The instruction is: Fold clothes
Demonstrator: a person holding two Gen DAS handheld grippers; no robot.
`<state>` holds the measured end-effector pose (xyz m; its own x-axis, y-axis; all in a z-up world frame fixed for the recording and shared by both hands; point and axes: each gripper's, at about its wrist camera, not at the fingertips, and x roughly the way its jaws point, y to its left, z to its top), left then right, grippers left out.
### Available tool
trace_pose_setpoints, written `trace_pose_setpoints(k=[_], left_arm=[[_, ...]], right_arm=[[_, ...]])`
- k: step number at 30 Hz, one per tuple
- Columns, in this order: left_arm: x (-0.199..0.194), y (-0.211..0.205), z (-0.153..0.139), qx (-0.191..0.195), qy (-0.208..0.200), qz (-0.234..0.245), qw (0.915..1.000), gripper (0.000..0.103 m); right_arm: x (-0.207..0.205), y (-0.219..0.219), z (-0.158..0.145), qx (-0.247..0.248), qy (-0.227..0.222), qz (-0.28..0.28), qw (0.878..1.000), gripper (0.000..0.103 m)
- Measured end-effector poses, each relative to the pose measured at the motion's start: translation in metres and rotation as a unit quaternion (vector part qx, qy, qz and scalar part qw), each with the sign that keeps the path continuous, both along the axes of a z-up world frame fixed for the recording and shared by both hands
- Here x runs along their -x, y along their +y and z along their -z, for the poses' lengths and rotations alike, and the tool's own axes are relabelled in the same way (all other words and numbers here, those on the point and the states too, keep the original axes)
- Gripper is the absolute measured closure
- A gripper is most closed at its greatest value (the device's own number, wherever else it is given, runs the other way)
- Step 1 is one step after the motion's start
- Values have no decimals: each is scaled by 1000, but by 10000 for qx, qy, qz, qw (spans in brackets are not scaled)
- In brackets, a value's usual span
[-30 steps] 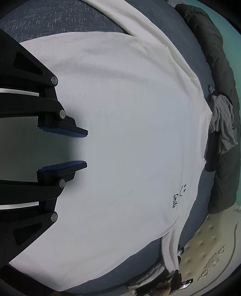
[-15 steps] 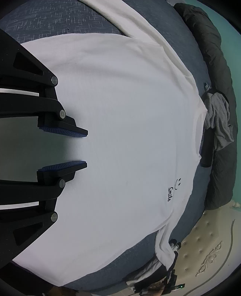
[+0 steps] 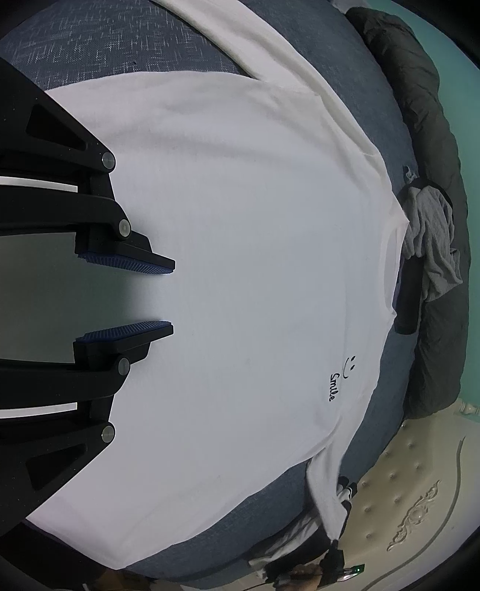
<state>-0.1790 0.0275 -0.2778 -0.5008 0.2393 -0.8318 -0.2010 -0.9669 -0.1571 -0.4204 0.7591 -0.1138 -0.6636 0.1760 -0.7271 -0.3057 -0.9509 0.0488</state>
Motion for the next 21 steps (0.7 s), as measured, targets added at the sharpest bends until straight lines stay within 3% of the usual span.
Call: trace_pose_setpoints(k=[13,16,19,21], left_arm=[[-1,1,-3,-43,18,34,10000,74],[-2,0,-6,-66,38,14,10000,74],[-2,-2,-8,-91,57,-8,9999,74],[-2,-2,-9,-103,62,-8,9999,74]], right_arm=[[-11,6,9,-15,-255,-90,9996,97],[-30,-3,-7,-105,197,113,9997,93],[-47,-13,-22,-148,634,274,9975,73],[-52,-33,-20,241,774,11,9967,71]])
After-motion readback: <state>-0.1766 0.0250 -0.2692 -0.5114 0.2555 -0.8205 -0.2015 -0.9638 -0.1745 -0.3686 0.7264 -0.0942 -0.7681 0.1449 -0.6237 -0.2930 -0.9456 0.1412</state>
